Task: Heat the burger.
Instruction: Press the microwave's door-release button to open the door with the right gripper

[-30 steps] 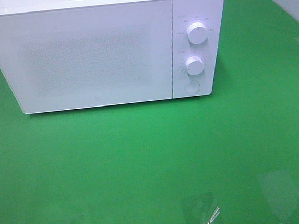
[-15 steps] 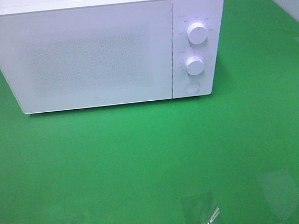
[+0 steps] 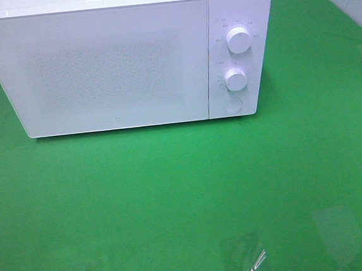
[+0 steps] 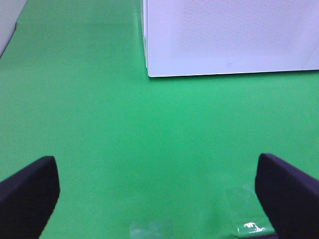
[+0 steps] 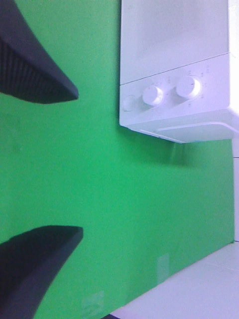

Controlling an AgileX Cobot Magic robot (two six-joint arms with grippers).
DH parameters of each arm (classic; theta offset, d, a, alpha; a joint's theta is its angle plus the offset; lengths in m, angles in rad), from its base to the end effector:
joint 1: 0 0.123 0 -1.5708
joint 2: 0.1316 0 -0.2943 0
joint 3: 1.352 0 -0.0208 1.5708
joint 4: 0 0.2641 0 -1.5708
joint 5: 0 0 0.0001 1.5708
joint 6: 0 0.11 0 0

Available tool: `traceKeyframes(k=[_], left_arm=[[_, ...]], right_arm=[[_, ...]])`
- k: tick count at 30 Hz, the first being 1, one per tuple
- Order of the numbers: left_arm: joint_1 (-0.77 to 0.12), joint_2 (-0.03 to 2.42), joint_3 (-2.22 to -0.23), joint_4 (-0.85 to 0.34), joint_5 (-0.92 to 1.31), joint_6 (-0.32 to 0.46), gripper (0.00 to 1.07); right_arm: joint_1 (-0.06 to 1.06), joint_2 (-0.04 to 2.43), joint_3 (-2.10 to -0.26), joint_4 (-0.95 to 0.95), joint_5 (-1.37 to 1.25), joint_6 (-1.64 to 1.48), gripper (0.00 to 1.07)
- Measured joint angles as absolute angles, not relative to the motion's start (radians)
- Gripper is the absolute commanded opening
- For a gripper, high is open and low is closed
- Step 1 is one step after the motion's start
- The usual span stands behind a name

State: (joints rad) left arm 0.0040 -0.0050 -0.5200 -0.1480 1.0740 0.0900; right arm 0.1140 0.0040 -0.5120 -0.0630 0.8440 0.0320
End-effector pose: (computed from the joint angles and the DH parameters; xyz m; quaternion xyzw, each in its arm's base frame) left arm 0.0101 -0.0142 0.2807 0.0407 0.8469 -0.0491 0.5280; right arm 0.0224 -0.0027 0.3010 -0.0344 0.7882 0.0134 0.6143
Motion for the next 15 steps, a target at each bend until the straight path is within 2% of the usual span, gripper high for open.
traceKeyframes(k=[15], left_arm=[[0.004, -0.005, -0.52, -0.148, 1.074, 0.09, 1.0]], right_arm=[[0.114, 0.266, -0.398, -0.073, 0.407, 0.032, 0.68]])
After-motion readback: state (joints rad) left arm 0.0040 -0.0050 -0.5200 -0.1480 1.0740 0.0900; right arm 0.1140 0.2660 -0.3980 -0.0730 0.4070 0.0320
